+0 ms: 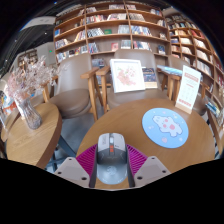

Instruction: Arrange mouse

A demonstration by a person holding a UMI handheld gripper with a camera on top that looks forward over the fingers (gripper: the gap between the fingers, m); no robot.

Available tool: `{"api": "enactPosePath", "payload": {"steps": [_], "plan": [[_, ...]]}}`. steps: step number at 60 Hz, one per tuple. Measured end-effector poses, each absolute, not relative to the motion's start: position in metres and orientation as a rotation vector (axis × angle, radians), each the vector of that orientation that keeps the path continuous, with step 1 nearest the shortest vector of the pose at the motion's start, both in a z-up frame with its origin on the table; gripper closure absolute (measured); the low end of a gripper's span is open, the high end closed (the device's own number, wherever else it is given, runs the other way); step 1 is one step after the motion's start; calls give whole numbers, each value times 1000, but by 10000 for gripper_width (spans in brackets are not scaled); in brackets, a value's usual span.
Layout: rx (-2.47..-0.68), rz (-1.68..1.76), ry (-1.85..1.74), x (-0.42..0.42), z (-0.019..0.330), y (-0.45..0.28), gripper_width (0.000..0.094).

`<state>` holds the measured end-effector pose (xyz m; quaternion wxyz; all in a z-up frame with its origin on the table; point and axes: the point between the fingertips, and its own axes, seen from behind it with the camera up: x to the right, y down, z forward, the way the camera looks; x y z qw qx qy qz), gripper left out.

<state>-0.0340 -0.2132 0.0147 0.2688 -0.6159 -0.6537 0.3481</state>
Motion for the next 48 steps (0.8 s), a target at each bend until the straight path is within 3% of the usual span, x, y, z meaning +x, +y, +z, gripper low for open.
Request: {"api": "enactPosePath", "payload": {"steps": [9, 16, 25, 39, 45, 48], "plan": [[-1631, 960, -1667, -78, 60, -147, 494], [-1599, 902, -1600, -116, 72, -75, 494], [-1612, 911, -1601, -148, 53, -31, 493], [-1629, 798, -1684, -156, -7, -6, 482], [-1633, 827, -1684, -158, -11, -8, 424], [-1638, 838, -1686, -157, -10, -10, 316]]}}
